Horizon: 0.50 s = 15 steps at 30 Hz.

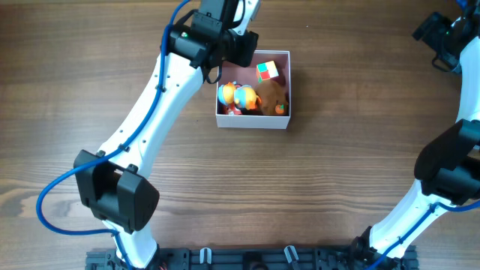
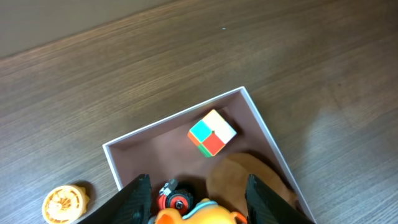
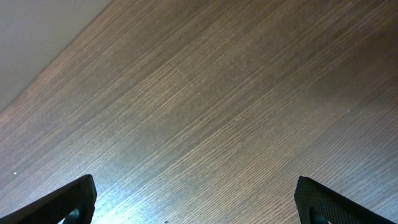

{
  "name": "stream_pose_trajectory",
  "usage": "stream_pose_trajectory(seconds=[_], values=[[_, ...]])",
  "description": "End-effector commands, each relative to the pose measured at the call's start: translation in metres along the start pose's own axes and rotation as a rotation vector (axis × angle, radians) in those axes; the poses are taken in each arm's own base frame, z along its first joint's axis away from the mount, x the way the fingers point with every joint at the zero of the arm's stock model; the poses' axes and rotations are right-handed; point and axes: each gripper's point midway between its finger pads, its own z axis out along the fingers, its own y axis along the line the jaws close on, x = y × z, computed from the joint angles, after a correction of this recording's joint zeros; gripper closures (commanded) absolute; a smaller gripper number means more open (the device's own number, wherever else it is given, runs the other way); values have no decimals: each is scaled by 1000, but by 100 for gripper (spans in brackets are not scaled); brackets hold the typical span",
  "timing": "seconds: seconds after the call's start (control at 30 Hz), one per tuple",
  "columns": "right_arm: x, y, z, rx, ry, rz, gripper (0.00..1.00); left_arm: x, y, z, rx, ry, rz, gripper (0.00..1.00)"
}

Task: Pack container
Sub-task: 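Carry the duck into the box and release it, then move the left gripper to the small yellow round toy and grasp it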

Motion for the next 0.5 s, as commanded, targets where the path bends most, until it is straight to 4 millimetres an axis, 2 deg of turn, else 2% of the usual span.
stream_pose_trajectory(seconds=[0.0, 0.03, 0.07, 0.13, 0.2, 0.23, 0.27, 0.37, 0.4, 0.47], values=[[4, 3, 7, -3, 13, -15, 0, -16, 20, -8, -80, -57, -11, 36], [4, 3, 7, -3, 14, -15, 0, -18, 36, -9, -142, -66, -35, 31], [4, 3, 7, -3, 14, -15, 0, -18, 62, -13, -233, -75, -99, 25], [4, 3, 7, -3, 14, -15, 0, -10, 97, -15, -288, -64, -205, 18], [4, 3, 7, -3, 14, -15, 0, 13, 138, -17, -346, -5, -344, 17], [4, 3, 7, -3, 14, -15, 0, 25, 155, -20, -373, 33, -378, 12], [4, 3, 7, -3, 14, -15, 0, 36, 170, -25, -394, 62, -406, 0], [4, 3, 7, -3, 14, -15, 0, 60, 194, -33, -431, 132, -457, 0], [4, 3, 7, -3, 14, -15, 0, 66, 196, -32, -423, 156, -469, 0], [4, 3, 7, -3, 14, -15, 0, 77, 187, -18, -335, 211, -476, 1]])
